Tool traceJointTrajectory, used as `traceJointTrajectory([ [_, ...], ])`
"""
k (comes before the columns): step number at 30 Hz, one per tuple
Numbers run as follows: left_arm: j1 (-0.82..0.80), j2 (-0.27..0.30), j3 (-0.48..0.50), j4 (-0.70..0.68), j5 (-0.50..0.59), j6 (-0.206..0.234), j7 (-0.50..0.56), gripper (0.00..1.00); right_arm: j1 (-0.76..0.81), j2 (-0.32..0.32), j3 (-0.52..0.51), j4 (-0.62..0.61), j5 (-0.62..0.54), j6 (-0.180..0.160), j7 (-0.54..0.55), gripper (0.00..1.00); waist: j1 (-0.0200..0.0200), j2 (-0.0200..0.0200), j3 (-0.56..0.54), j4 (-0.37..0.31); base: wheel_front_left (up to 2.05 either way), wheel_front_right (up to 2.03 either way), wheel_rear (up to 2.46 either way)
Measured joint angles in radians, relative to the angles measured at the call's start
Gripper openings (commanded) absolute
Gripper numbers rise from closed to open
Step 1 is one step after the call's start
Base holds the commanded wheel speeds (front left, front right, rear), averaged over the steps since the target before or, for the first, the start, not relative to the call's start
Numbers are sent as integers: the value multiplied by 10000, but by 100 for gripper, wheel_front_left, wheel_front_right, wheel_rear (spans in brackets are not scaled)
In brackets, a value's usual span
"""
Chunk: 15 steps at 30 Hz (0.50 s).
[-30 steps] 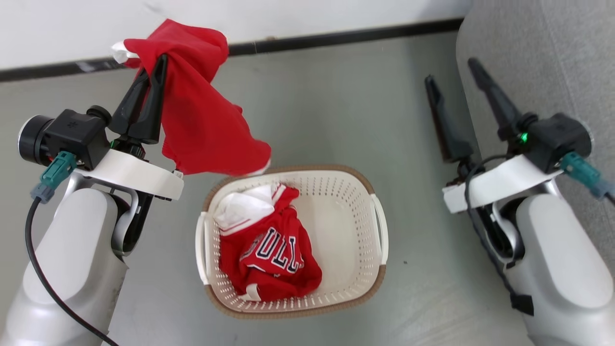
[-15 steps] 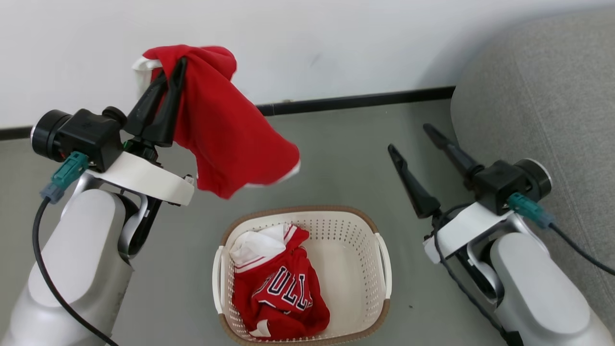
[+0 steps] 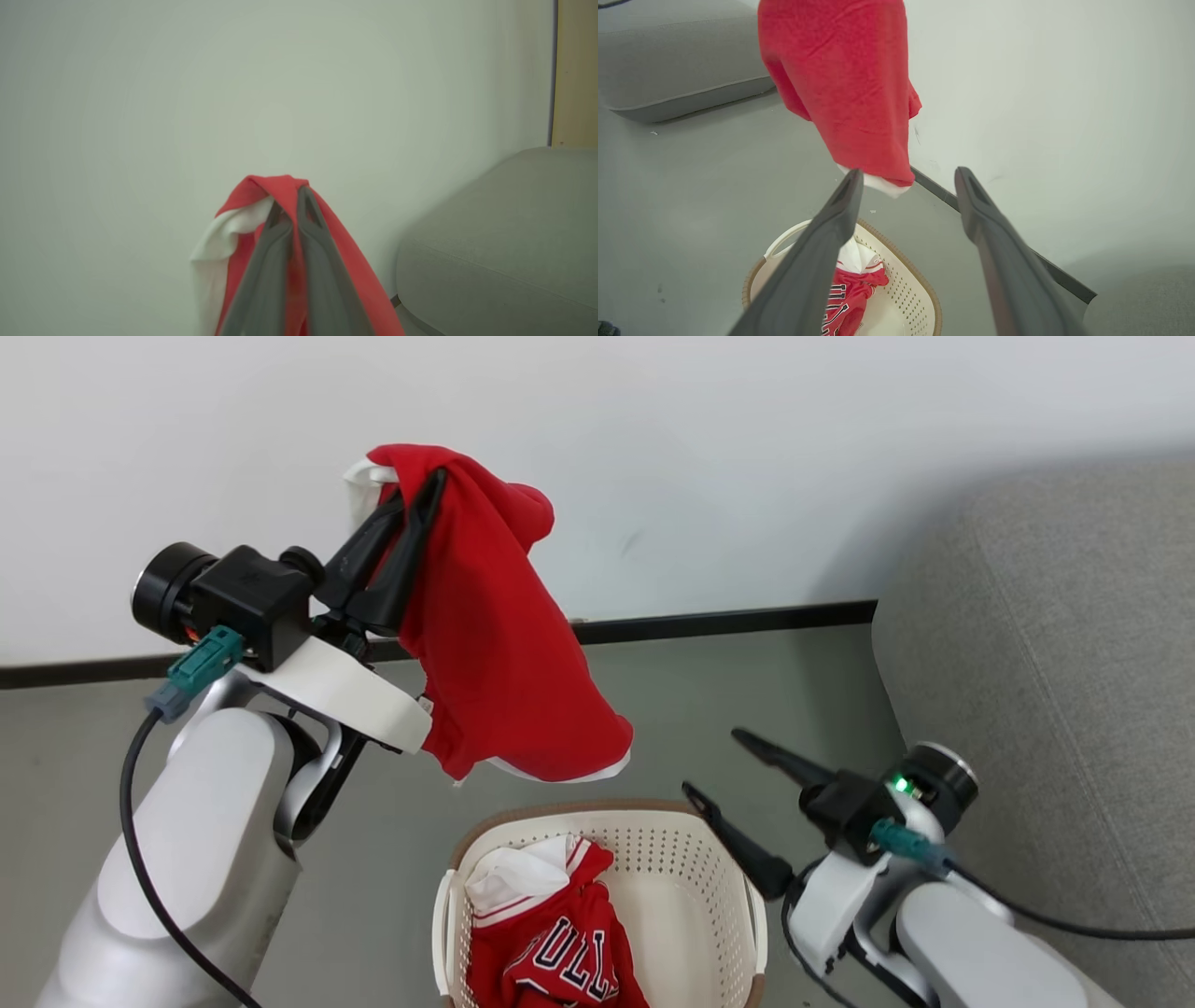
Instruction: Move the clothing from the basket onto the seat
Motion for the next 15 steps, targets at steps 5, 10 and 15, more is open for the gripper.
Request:
traceJointTrajectory([
  [5, -39, -125, -236, -111, -23, -82, 401, 0, 70, -270, 913, 420, -58, 0, 58, 100, 0, 0, -453, 98, 0, 0, 0],
  [10, -192, -265, -474, -259, -100, -86, 671, 0, -230, -453, 1452, 863, -596, 0, 82, 100, 0, 1, -743, 180, 0, 0, 0],
  [15, -221, -391, -759, -395, -109, -140, 1016, 0, -556, -355, 1977, 1212, -1135, 0, 82, 100, 0, 0, -944, 288, 0, 0, 0],
])
